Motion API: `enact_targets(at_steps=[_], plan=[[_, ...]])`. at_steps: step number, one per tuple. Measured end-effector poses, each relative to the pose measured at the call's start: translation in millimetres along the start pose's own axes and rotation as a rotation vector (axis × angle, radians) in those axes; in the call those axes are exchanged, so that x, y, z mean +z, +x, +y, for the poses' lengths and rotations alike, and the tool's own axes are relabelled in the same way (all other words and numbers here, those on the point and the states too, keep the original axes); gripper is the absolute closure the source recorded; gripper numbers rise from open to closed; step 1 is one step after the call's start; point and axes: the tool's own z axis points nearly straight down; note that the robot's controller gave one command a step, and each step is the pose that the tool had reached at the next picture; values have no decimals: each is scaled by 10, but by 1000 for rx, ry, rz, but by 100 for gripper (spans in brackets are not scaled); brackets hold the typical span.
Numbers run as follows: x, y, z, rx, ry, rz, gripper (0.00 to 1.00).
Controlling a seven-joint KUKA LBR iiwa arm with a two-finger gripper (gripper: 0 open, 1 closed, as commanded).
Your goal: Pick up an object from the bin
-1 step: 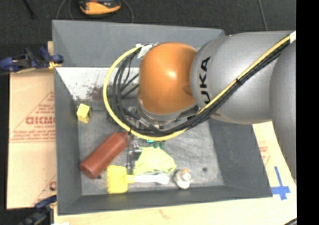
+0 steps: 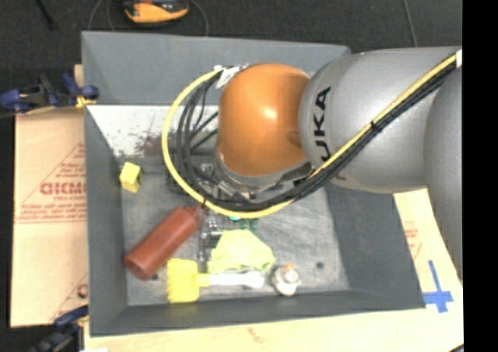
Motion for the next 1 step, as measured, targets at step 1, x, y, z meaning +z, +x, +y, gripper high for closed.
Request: enact_targets(at_steps=[1], plan=[[707,107,738,-761,-1,4,100]])
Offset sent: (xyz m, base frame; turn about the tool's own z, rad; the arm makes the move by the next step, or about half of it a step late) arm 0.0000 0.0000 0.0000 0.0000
